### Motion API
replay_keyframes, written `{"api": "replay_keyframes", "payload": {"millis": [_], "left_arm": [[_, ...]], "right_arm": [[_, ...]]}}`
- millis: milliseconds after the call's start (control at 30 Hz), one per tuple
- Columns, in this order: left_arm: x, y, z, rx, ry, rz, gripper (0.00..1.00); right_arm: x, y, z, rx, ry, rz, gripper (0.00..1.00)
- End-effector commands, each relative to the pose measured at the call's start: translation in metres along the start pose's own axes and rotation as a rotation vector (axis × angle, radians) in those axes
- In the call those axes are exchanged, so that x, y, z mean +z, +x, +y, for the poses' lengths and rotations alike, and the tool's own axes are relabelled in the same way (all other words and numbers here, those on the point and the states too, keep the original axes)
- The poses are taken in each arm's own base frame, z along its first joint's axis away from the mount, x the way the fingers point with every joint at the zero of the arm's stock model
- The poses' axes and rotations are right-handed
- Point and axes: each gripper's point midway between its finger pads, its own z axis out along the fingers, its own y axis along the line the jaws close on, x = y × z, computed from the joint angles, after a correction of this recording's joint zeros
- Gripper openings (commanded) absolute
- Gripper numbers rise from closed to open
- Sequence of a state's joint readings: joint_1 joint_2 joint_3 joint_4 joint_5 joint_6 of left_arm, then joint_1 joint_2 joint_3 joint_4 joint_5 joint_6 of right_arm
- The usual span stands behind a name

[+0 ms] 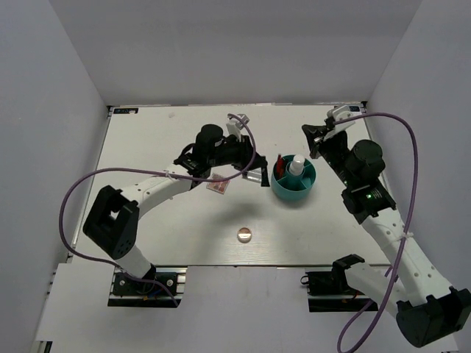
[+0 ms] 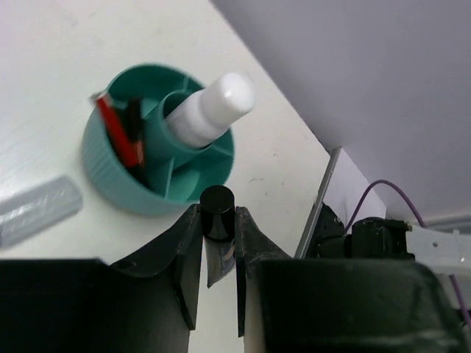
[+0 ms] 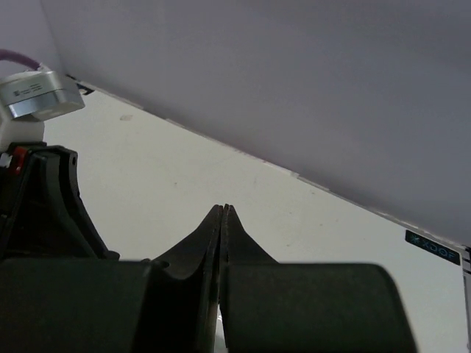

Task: Organize the makeup

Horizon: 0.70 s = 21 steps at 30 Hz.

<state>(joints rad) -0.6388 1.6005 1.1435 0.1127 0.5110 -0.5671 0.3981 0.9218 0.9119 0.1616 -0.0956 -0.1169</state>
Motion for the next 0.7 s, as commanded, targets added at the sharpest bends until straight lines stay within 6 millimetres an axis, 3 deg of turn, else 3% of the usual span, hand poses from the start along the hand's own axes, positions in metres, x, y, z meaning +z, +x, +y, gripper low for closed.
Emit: {"api": "replay_keyframes", "payload": {"millis": [0,133,267,467,667], "left_arm": [[0.007,-0.031,-0.049,0.274,0.232,-0.149,0.0],[0.023,-0.02,-0.062,0.405,0.32,-0.166,0.0],[0.043,-0.012,-0.053,0.45,0.311,-0.183,0.0],[0.065,-0.009,-0.062,0.501,0.307,-0.221,0.0],[0.088,0.001,-0.059,0.541,0.266,-0.2,0.0]], "right_arm": [[-0.012,-0.025,-0.022,0.005,0.117,-0.089,0.0],[-0.024,-0.013,-0.034,0.007,0.183,-0.059,0.0],[-0.032,-0.007,-0.041,0.006,0.21,-0.042,0.0],[-0.037,-0.003,-0.044,0.004,0.222,-0.034,0.0],[-0.037,0.002,-0.045,0.008,0.218,-0.025,0.0]]}}
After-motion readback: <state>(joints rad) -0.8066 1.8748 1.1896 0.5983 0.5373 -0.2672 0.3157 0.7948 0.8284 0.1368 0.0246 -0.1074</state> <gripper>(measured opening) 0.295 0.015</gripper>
